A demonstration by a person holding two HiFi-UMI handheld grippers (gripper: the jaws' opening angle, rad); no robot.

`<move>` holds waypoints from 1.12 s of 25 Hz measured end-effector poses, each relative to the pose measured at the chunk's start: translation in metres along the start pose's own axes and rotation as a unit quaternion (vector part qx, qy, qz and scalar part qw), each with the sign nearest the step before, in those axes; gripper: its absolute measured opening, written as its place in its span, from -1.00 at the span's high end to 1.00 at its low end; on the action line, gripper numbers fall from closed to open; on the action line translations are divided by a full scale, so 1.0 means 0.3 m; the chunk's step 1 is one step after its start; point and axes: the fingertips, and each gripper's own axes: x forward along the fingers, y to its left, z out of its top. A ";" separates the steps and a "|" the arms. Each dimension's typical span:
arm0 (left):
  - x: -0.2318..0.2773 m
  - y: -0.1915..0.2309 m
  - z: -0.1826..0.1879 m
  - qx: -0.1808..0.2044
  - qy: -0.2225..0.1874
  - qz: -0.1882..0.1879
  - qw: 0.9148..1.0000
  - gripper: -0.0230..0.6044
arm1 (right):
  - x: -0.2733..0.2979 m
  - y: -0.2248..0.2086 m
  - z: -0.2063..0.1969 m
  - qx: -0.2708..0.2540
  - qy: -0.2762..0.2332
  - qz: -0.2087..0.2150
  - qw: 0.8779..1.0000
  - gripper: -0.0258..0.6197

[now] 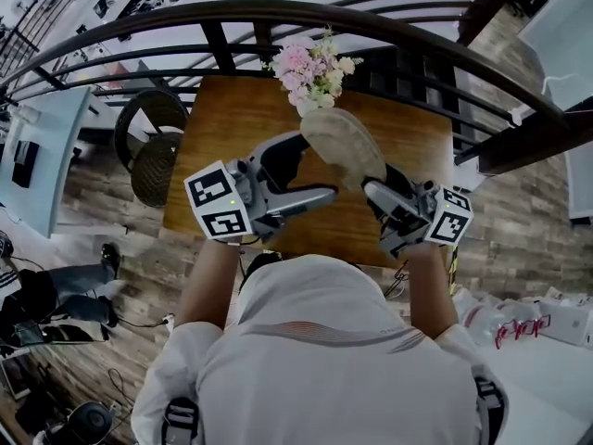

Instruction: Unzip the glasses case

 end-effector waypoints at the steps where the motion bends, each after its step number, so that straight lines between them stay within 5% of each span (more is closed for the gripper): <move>1: 0.009 -0.004 0.007 -0.005 -0.002 -0.010 1.000 -0.34 | 0.010 0.015 -0.003 0.025 -0.003 0.024 0.999 -0.18; 5: 0.037 -0.019 0.024 -0.027 -0.013 -0.039 0.999 -0.34 | 0.060 0.067 -0.051 0.084 0.012 0.087 0.993 -0.18; 13: 0.087 -0.079 0.005 -0.032 0.007 -0.086 0.996 -0.34 | 0.099 0.084 -0.117 0.135 0.058 0.122 0.982 -0.18; 22: 0.103 -0.075 -0.024 -0.022 0.015 -0.080 0.996 -0.34 | 0.090 0.087 -0.152 0.169 0.093 0.150 0.970 -0.17; 28: 0.111 -0.042 -0.026 -0.055 0.005 -0.067 0.996 -0.22 | 0.089 0.076 -0.163 0.169 0.111 0.150 0.968 -0.17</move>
